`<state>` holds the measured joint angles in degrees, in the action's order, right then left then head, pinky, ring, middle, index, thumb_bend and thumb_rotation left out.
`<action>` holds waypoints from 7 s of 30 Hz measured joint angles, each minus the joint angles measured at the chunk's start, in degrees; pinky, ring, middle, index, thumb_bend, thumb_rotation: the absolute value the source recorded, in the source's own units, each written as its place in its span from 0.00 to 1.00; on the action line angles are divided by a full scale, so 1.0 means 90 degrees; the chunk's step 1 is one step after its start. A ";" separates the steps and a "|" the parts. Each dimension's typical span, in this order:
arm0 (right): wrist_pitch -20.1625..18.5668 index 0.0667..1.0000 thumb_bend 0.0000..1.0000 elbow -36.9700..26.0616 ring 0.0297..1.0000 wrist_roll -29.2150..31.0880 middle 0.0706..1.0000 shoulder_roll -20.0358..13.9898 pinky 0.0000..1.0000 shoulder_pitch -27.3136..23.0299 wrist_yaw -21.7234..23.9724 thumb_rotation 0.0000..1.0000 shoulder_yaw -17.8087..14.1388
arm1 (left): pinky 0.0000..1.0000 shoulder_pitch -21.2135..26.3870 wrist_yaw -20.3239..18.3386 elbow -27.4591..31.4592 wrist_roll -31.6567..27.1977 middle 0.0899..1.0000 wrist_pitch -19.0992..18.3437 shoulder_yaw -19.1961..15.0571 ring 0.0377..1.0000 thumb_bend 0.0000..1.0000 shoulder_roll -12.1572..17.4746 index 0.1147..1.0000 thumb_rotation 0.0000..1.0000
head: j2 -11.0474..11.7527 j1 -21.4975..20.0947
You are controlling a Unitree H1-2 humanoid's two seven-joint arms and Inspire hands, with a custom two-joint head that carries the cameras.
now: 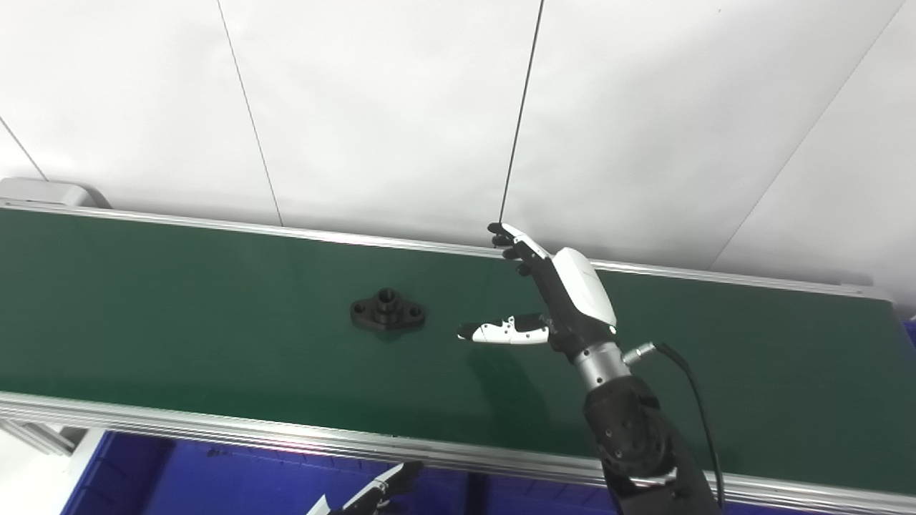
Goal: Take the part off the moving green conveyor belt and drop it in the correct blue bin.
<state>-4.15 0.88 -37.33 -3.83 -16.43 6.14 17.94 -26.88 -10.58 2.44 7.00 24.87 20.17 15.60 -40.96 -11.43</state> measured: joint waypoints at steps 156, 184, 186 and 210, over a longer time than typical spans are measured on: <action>-0.0368 0.45 0.52 -0.4363 0.42 -0.1685 0.45 -0.1494 0.38 0.3613 0.3087 0.00 0.0215 | 0.91 -0.0193 -0.0263 0.0958 -0.0161 0.98 -0.0616 0.0059 0.97 0.81 -0.0361 0.94 0.30 | -0.1250 0.0283; -0.0363 0.79 0.47 -0.1700 0.81 -0.2530 0.82 -0.1164 0.81 0.4078 0.1610 0.69 0.0823 | 0.90 -0.0288 -0.0407 0.1472 -0.0596 0.98 -0.1149 -0.0045 0.96 0.83 -0.0254 0.94 0.29 | -0.1797 0.0196; -0.0382 0.86 0.56 -0.1719 0.88 -0.2612 0.88 -0.1265 0.92 0.3992 0.1969 0.91 0.0930 | 0.90 -0.0288 -0.0408 0.1539 -0.0595 0.98 -0.1159 -0.0044 0.96 0.83 -0.0253 0.94 0.30 | -0.1816 0.0225; 0.0000 0.86 0.70 -0.3520 0.74 -0.0141 0.82 -0.0538 0.63 0.6606 0.0347 0.73 0.0066 | 0.96 -0.0529 -0.0467 0.1904 -0.0589 0.99 -0.1541 -0.0078 0.99 0.81 -0.0151 0.95 0.29 | -0.1953 0.0440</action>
<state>-4.15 -30.80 -38.60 -8.68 43.02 9.26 18.54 -31.64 -14.79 19.58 1.70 11.00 19.46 14.24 -58.54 -7.47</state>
